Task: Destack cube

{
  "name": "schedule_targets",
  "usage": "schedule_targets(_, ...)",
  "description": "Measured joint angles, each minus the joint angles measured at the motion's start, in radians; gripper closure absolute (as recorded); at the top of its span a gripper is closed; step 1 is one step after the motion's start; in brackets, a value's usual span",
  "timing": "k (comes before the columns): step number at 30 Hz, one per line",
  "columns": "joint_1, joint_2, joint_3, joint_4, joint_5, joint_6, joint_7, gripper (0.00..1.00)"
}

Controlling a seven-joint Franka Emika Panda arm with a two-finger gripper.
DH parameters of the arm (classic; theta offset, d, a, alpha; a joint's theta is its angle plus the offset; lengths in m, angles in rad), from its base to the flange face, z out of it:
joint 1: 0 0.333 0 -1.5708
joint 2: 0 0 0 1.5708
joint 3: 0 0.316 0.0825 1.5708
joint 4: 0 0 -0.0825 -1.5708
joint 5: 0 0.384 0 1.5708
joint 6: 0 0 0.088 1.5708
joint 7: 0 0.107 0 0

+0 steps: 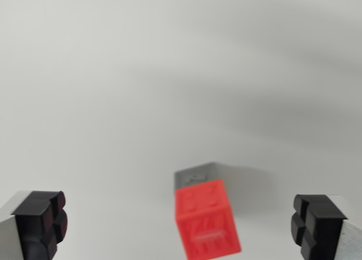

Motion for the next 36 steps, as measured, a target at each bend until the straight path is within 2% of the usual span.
schedule_targets(7,-0.008,-0.014,-0.018,-0.065,0.0,0.048,-0.066,0.0)
schedule_targets(19,-0.023,-0.029,-0.055,-0.175,0.0,0.14,-0.194,0.0)
schedule_targets(30,-0.042,-0.031,-0.096,-0.273,0.0,0.234,-0.327,0.0)
schedule_targets(36,-0.053,-0.024,-0.124,-0.325,0.0,0.289,-0.41,0.0)
